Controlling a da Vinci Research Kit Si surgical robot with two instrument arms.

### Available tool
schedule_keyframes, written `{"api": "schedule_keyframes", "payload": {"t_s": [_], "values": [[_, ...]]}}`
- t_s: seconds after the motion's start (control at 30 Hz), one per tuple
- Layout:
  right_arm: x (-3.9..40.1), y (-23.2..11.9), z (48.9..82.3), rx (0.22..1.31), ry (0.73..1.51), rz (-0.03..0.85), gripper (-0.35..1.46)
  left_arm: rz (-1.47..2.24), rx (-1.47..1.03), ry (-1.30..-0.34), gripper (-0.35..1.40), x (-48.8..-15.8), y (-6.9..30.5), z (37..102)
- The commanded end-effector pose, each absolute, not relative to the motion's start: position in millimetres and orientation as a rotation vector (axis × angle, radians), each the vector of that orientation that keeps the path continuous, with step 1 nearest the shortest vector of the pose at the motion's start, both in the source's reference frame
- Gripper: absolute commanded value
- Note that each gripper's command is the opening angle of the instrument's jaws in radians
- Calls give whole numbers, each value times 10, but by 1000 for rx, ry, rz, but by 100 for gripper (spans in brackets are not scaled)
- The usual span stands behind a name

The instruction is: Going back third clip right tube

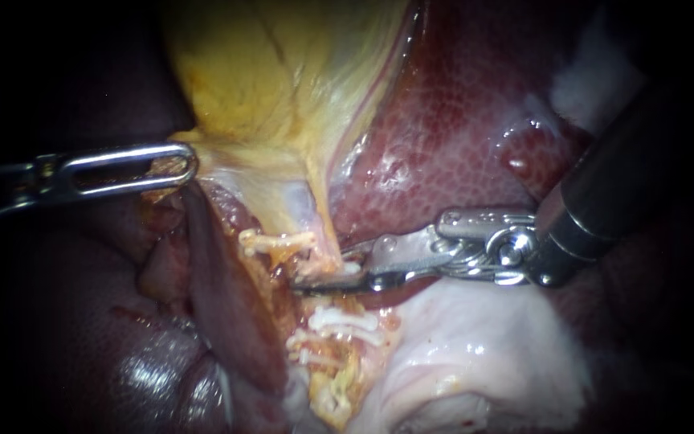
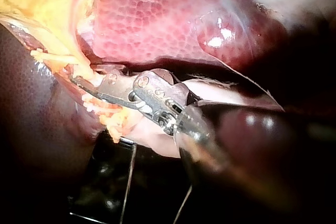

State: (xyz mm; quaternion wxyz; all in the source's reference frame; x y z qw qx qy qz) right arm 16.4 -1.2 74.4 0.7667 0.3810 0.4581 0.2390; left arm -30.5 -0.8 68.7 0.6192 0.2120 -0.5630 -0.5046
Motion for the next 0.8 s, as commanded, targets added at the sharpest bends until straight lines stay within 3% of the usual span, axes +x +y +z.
{"api": "schedule_keyframes", "payload": {"t_s": [0.03, 0.17, 0.3, 0.4, 0.57, 0.8], "values": [[164, -12, 744, 827, 996, 518, -35, -1160, 487, -1295, -35, -305, -8, 687], [164, -13, 743, 828, 996, 517, -33, -1161, 487, -1295, -35, -305, -8, 687], [169, -9, 746, 769, 999, 547, 54, -1161, 487, -1295, -35, -305, -8, 687], [165, -5, 750, 714, 1005, 550, 60, -1160, 487, -1295, -35, -304, -8, 687], [146, -2, 745, 713, 1010, 530, 60, -1160, 488, -1295, -35, -303, -9, 686], [109, 10, 716, 701, 1015, 514, 60, -1160, 488, -1295, -35, -303, -9, 686]]}}
